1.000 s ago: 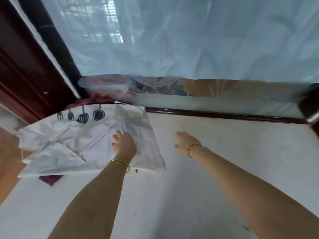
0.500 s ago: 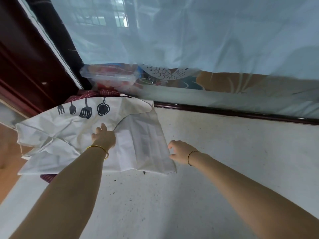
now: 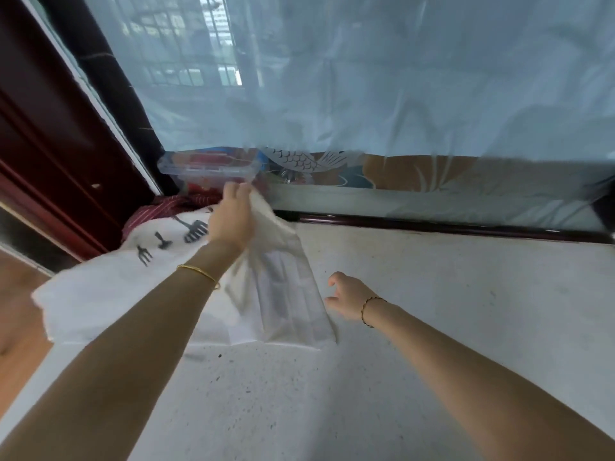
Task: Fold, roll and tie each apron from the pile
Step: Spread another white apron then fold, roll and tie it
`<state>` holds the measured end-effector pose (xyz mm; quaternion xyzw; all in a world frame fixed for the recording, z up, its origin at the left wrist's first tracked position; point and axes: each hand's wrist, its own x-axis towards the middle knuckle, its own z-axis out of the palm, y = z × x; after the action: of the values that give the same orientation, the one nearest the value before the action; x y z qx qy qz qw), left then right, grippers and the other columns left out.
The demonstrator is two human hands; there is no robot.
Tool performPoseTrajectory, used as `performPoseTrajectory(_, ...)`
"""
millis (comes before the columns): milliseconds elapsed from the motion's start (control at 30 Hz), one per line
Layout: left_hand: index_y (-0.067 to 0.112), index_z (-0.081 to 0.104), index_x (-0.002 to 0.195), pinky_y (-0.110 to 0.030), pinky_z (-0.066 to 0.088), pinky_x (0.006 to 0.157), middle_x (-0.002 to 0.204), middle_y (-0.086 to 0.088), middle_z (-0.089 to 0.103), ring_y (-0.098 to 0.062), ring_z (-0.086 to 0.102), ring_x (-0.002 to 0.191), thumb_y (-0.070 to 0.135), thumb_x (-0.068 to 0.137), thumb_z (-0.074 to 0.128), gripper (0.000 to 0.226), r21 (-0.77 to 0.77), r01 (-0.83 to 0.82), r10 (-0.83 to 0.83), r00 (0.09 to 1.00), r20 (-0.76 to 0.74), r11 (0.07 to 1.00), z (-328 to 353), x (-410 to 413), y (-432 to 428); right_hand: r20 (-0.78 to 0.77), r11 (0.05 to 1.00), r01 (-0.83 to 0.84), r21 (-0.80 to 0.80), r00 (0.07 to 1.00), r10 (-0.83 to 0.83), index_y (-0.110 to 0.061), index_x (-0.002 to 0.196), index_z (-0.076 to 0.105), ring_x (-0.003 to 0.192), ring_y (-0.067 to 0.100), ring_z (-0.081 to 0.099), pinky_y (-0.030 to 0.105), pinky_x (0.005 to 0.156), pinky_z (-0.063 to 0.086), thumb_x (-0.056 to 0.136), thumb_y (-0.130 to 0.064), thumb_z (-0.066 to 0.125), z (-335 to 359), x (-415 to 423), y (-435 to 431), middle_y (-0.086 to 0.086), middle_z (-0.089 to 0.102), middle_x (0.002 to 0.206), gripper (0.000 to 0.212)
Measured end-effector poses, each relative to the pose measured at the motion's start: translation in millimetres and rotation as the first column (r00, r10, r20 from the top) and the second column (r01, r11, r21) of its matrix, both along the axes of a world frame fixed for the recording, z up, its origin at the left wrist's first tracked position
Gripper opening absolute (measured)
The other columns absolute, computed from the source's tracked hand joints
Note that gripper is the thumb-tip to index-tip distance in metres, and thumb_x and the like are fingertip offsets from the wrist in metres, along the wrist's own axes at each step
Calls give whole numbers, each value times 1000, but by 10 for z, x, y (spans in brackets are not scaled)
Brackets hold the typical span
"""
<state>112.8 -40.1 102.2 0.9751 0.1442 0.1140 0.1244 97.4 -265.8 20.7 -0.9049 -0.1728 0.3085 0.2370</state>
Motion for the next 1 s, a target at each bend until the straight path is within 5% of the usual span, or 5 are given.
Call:
performPoseTrajectory(367,5,43,138,-22,32,108,142,-9,40,-18,38,132,-9,88,44,52,-687,424,-383,896,224,591,1230,-31,-2249,-373,677,658,330,750,-547,-30,128,28,103,25,55,30,53,52,81,-20,70,93,-357,-1102,-5,45,119,64)
performPoseTrajectory(600,2,46,135,-38,36,110,140,-13,44,-24,43,128,-18,83,42,56,-853,508,-444,796,411,121,1625,-171,-3743,-659,11,817,577,474,-584,-17,86,51,55,13,51,25,56,45,91,-13,53,507,-421,-2152,3,60,72,7)
performPoseTrajectory(700,5,46,135,-44,37,109,136,-15,47,-28,47,125,-11,79,46,58,-849,523,-433,750,500,-74,1827,-258,-4338,-664,-175,784,596,358,-657,-13,99,51,96,33,55,39,88,43,96,-13,44,985,-501,-2628,19,53,109,8)
performPoseTrajectory(900,-11,51,101,-41,48,78,87,-22,53,-23,51,80,-10,83,42,20,-791,564,-180,774,607,-239,2161,-82,-4367,-11,-134,471,872,-255,-967,4,123,52,99,24,56,20,85,38,95,-6,38,1957,-512,-3298,16,61,101,33)
performPoseTrajectory(1000,1,54,76,-30,44,63,70,-11,47,-21,48,69,-9,80,41,17,-881,470,-96,876,473,-48,1792,297,-3886,300,131,585,800,-201,-932,-8,101,56,82,25,51,37,77,41,91,-9,41,1892,-464,-3144,9,57,79,18)
